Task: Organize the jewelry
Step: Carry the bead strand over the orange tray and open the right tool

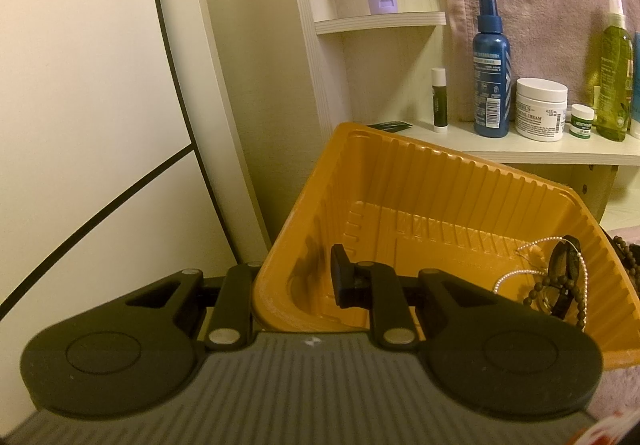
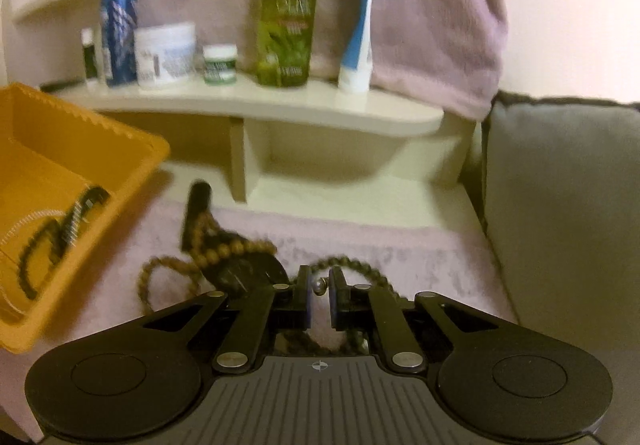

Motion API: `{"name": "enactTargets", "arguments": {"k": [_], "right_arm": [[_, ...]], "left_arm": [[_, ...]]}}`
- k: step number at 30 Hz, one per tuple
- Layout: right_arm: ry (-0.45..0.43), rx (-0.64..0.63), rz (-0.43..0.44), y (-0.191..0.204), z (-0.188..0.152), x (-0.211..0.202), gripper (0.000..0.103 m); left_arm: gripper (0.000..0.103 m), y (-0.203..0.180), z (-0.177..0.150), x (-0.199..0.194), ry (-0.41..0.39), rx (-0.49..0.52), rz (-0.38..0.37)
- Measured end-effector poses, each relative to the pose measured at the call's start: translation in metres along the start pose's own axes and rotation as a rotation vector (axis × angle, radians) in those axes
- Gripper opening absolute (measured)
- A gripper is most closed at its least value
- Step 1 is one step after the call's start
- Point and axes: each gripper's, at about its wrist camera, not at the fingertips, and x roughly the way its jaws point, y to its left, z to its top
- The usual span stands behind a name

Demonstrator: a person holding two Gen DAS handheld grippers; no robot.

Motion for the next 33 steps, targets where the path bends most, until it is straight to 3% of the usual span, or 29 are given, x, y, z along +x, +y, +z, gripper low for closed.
{"name": "enactTargets", "arguments": {"k": [5, 12, 18, 22, 31, 33], "right_arm": [[-0.034, 0.024, 0.078, 0.007, 0.017, -0.015, 0.009], [-0.064, 0.118, 0.332, 0.026, 0.040, -0.038, 0.009], [-0.011, 0.098, 0.519, 0.068, 0.041, -0.040, 0.009], [0.047, 0.071, 0.563, 0.094, 0.038, -0.027, 0.009], [0.088, 0.043, 0.567, 0.120, 0.034, -0.007, 0.011], [0.083, 0.046, 0.565, 0.119, 0.035, -0.009, 0.028]], "left_arm": [[0.019, 0.000, 0.000, 0.000, 0.005, 0.002, -0.001], [0.019, -0.001, -0.001, 0.001, 0.007, 0.006, 0.000], [0.018, -0.001, -0.002, 0.002, 0.006, 0.005, 0.002], [0.018, -0.001, -0.002, 0.002, 0.009, 0.004, 0.005], [0.018, -0.002, -0.003, 0.002, 0.005, 0.002, 0.009], [0.018, -0.002, -0.003, 0.002, 0.006, 0.001, 0.011]]}}
